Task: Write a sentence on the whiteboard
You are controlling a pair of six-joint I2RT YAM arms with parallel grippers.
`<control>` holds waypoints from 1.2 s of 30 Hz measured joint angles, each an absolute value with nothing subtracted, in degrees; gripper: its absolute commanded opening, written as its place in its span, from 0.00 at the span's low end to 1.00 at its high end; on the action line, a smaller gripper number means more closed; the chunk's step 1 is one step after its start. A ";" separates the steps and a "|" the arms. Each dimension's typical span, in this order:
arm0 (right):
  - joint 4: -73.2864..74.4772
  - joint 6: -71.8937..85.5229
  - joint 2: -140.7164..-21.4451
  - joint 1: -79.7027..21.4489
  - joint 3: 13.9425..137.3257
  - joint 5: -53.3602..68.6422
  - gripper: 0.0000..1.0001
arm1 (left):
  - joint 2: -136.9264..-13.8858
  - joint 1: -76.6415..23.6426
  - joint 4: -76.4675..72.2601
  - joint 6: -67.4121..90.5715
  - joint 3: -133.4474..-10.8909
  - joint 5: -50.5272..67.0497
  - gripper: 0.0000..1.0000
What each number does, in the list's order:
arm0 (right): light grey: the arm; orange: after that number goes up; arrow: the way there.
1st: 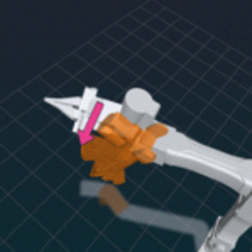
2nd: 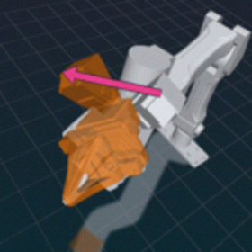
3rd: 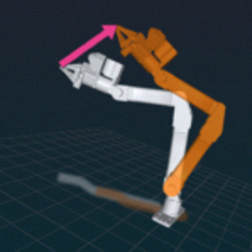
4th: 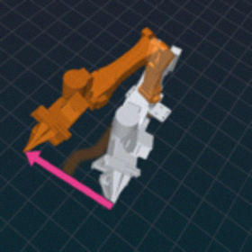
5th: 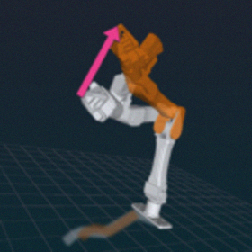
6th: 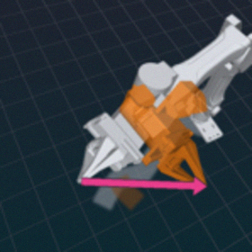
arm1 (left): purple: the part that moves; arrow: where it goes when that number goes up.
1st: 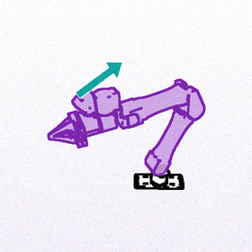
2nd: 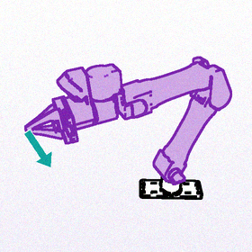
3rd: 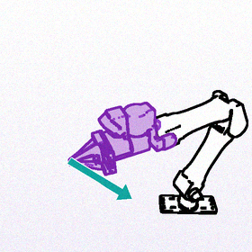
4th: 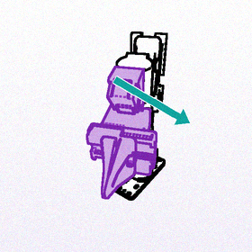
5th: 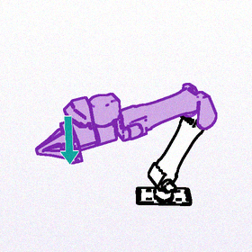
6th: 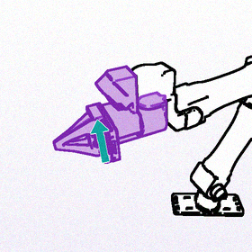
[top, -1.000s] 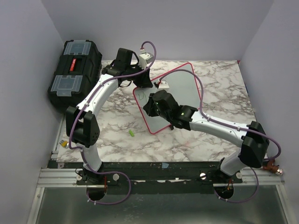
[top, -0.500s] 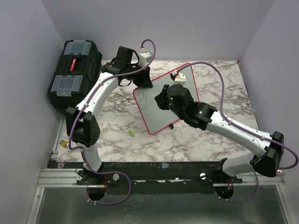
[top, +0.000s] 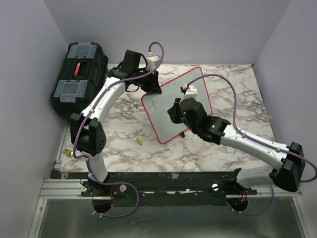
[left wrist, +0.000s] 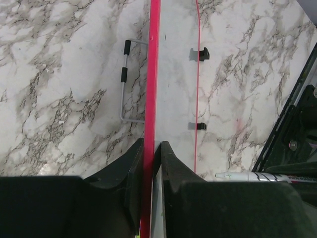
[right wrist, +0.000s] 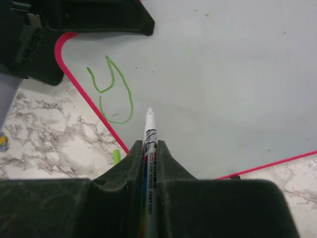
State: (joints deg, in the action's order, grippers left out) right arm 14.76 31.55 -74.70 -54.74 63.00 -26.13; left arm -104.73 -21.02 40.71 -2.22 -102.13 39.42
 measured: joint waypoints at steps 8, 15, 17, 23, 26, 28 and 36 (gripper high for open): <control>6.33 26.06 -76.71 -54.74 62.72 -23.94 0.01 | -104.51 -20.88 40.12 -2.02 -101.54 39.44 0.00; 4.54 22.90 -80.73 -54.74 63.42 -23.42 0.01 | -104.36 -20.97 40.12 -1.87 -101.45 39.44 0.00; 3.88 21.96 -80.82 -54.74 63.72 -23.44 0.01 | -104.25 -20.99 40.16 -1.85 -101.43 39.44 0.00; 1.37 19.84 -80.88 -54.74 64.84 -23.46 0.01 | -104.18 -21.02 40.34 -1.83 -101.45 39.44 0.00; 0.56 19.11 -81.08 -54.74 65.45 -23.51 0.01 | -104.18 -21.02 41.04 -1.85 -101.73 39.42 0.00; -0.03 18.61 -81.30 -54.74 65.76 -23.57 0.01 | -104.18 -21.02 41.74 -1.89 -102.08 39.42 0.00; -1.30 17.58 -83.77 -54.74 66.50 -24.86 0.01 | -104.18 -21.08 42.59 -2.22 -102.65 39.18 0.00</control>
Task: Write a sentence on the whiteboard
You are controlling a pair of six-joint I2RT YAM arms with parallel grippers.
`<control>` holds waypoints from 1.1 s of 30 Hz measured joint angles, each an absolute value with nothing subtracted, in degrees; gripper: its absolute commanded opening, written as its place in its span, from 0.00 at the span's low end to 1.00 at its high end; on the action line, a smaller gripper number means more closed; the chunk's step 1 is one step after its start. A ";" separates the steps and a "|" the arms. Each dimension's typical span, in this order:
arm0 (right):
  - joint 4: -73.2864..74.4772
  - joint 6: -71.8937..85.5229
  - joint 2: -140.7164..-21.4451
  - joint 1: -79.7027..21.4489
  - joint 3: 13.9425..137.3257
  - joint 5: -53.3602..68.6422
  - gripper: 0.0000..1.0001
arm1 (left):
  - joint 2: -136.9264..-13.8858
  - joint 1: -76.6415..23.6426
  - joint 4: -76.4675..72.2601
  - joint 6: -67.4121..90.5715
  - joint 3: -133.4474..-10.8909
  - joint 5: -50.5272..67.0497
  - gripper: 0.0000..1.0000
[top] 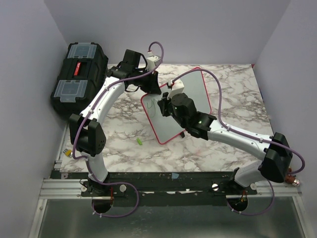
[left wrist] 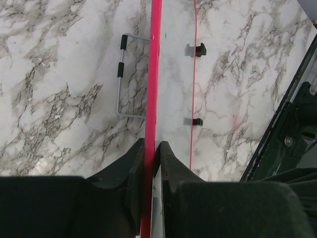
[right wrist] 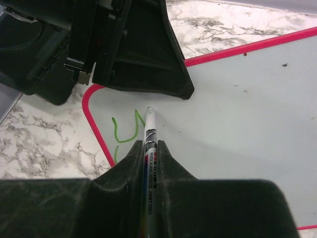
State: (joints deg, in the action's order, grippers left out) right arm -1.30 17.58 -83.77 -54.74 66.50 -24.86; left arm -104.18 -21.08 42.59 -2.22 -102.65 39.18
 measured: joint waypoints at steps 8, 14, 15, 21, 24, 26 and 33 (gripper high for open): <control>-1.58 17.43 -84.01 -54.74 66.50 -25.34 0.01 | -104.18 -21.08 42.98 -2.22 -102.65 39.20 0.00; -1.56 17.50 -84.01 -54.74 66.50 -25.32 0.01 | -104.18 -21.08 42.98 -2.22 -102.65 39.18 0.00; -1.56 17.52 -84.01 -54.74 66.50 -25.32 0.01 | -104.18 -21.08 43.00 -2.22 -102.67 39.18 0.00; -1.58 18.00 -84.01 -54.74 66.41 -25.26 0.01 | -104.18 -21.08 43.42 -2.24 -102.87 39.00 0.00; -1.61 18.35 -83.83 -54.74 65.98 -25.23 0.01 | -104.18 -21.08 43.59 -2.24 -103.02 38.98 0.00; -1.61 18.57 -83.57 -54.74 65.41 -25.19 0.01 | -104.18 -21.08 43.64 -2.22 -103.07 38.96 0.00; -0.97 19.42 -82.56 -54.74 63.31 -24.73 0.01 | -104.18 -21.08 43.64 -2.04 -103.18 38.54 0.00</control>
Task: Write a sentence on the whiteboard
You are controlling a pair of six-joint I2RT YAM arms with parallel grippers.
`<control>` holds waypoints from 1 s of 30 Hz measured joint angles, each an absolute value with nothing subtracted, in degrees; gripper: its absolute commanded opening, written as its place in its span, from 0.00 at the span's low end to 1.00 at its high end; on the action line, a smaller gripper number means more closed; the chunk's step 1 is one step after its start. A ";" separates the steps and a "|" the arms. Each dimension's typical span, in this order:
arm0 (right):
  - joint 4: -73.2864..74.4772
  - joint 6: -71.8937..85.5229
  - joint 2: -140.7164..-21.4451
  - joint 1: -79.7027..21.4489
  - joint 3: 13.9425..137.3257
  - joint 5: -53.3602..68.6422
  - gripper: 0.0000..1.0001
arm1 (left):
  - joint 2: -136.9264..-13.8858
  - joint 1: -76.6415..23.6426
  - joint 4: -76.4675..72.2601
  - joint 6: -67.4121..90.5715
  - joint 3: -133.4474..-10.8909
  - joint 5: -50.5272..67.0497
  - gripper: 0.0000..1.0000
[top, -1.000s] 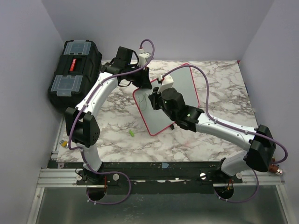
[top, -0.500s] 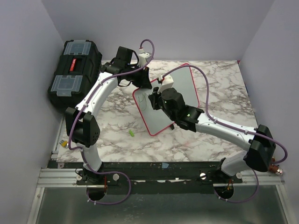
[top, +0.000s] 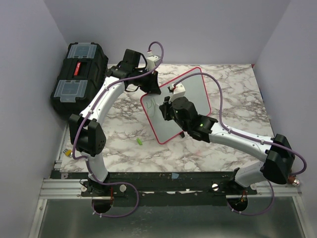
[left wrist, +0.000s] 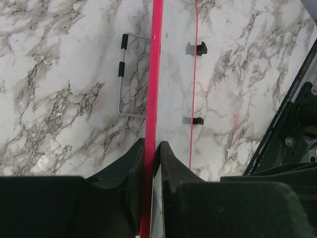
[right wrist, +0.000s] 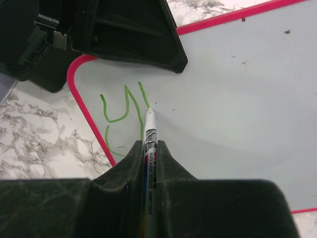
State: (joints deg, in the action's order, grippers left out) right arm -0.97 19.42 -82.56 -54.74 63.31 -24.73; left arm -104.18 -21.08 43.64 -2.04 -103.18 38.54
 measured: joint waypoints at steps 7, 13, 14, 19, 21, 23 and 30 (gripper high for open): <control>0.10 19.49 -82.08 -54.74 62.41 -24.88 0.01 | -104.18 -21.08 43.55 -1.54 -103.39 38.13 0.00; 0.23 19.35 -82.06 -54.74 62.41 -26.22 0.01 | -104.18 -21.08 43.42 -1.37 -103.39 38.13 0.00; 0.30 19.22 -82.06 -54.76 62.41 -26.46 0.01 | -104.18 -21.08 43.42 -1.37 -103.39 38.13 0.00; 0.67 18.52 -82.06 -54.74 62.41 -27.86 0.01 | -104.18 -21.12 43.40 -1.21 -103.39 38.13 0.00; 0.86 18.37 -82.06 -54.76 62.50 -28.08 0.01 | -104.18 -21.12 43.38 -1.21 -103.39 38.13 0.00; 1.08 18.33 -82.08 -54.74 62.63 -28.25 0.01 | -104.18 -21.15 43.35 -1.17 -103.37 38.13 0.00; 1.50 17.67 -82.39 -54.74 63.53 -28.95 0.01 | -104.18 -21.30 42.89 -0.97 -103.22 38.13 0.00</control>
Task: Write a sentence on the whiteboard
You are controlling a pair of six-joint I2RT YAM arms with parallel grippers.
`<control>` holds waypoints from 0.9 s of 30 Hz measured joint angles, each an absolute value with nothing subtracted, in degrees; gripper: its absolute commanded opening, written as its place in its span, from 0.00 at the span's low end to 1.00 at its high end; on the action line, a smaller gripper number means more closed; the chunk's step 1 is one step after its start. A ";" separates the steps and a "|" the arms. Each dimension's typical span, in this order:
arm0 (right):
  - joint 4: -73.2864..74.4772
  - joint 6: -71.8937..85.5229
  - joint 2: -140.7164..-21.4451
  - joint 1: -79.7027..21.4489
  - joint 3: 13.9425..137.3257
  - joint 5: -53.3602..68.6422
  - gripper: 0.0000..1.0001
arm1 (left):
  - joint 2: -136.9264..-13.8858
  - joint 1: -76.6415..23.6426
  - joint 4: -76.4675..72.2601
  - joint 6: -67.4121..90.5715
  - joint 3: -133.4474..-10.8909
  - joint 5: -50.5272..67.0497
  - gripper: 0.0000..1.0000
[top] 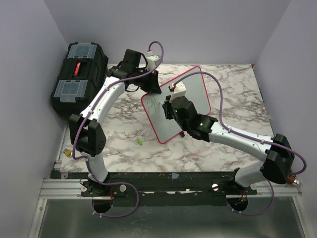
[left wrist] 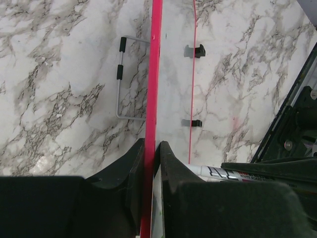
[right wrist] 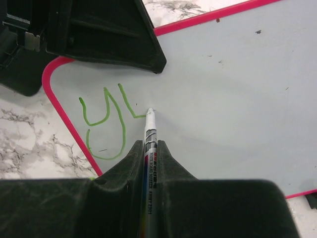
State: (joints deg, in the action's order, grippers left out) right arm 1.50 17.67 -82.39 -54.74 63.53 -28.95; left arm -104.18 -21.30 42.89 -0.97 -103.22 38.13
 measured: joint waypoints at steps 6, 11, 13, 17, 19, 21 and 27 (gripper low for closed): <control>1.41 16.84 -82.83 -54.74 64.62 -29.15 0.01 | -104.18 -21.52 42.22 -0.58 -102.69 38.09 0.00; 1.43 16.71 -82.98 -54.74 64.75 -29.15 0.01 | -104.16 -21.52 41.85 -0.51 -102.43 37.93 0.00; 1.43 16.56 -83.20 -54.74 65.12 -29.12 0.01 | -104.16 -21.52 41.56 -0.40 -102.26 37.93 0.00; 1.43 16.38 -83.72 -54.74 66.13 -29.10 0.01 | -104.16 -21.52 41.25 -0.32 -102.15 37.89 0.00; 1.39 16.36 -84.03 -54.74 66.81 -29.08 0.01 | -104.16 -21.52 41.25 -0.30 -102.13 37.89 0.00; 1.34 16.29 -84.38 -54.74 67.46 -29.04 0.01 | -104.16 -21.52 41.21 -0.27 -102.10 37.89 0.00; 1.34 15.94 -84.77 -54.74 68.20 -28.73 0.01 | -104.14 -21.52 41.10 -0.27 -102.04 37.85 0.00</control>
